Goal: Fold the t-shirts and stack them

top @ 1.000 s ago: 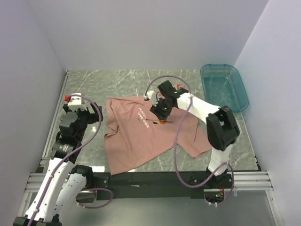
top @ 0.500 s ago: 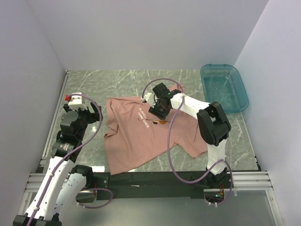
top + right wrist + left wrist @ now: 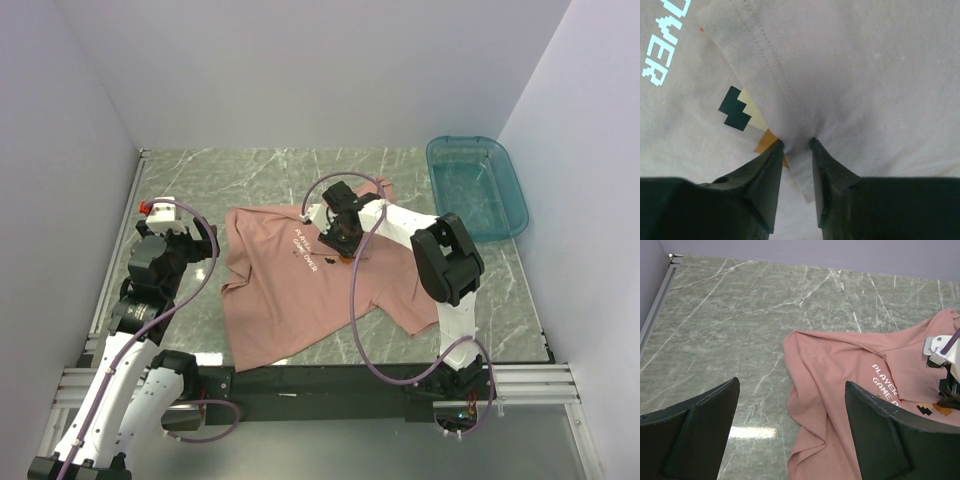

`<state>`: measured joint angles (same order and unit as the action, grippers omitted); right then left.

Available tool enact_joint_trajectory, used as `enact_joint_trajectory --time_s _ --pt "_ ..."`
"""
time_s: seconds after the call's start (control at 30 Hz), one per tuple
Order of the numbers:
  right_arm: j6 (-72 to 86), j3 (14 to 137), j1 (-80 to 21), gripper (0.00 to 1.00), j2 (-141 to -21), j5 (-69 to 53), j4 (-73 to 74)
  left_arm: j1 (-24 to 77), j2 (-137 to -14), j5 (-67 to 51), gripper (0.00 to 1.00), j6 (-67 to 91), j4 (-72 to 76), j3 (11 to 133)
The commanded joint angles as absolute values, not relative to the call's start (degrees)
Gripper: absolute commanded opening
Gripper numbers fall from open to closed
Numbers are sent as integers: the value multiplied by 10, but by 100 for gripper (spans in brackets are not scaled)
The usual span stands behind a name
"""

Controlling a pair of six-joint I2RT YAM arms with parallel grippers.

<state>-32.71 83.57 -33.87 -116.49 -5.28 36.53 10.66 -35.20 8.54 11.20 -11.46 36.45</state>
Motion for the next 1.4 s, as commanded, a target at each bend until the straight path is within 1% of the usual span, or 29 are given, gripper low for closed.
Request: enact_joint_trajectory --time_s 0.0,0.03,0.1,0.13,0.17,0.47,0.63,0.87,1.03,1.17,1.37 --pt "-330 853 -340 34 -1181 -42 377 108 -349 75 91 105 -91 374" --pt "-329 858 -339 28 -1180 -40 378 108 -351 75 91 105 -91 375" --pt "-332 867 -338 21 -1177 -39 384 108 -350 75 91 105 -91 374" --pt "-332 870 -338 14 -1170 -39 386 108 -350 75 91 105 -91 375" --pt "-332 874 -338 11 -1167 -37 391 108 -351 74 91 105 -91 375" --pt "-354 949 -338 8 -1162 -41 436 108 -352 72 91 103 -90 375" --pt "-363 1018 -338 10 -1200 -69 482 108 -352 74 91 101 -90 374" --pt "-363 978 -338 14 -1207 -66 462 108 -352 69 91 101 -87 374" --pt "-359 968 -336 26 -1211 -62 457 108 -352 69 91 101 -88 374" --pt "-359 969 -333 28 -1205 -61 457 108 -352 69 91 100 -88 374" --pt "-358 963 -324 29 -1196 -62 457 108 -353 67 91 100 -87 374"
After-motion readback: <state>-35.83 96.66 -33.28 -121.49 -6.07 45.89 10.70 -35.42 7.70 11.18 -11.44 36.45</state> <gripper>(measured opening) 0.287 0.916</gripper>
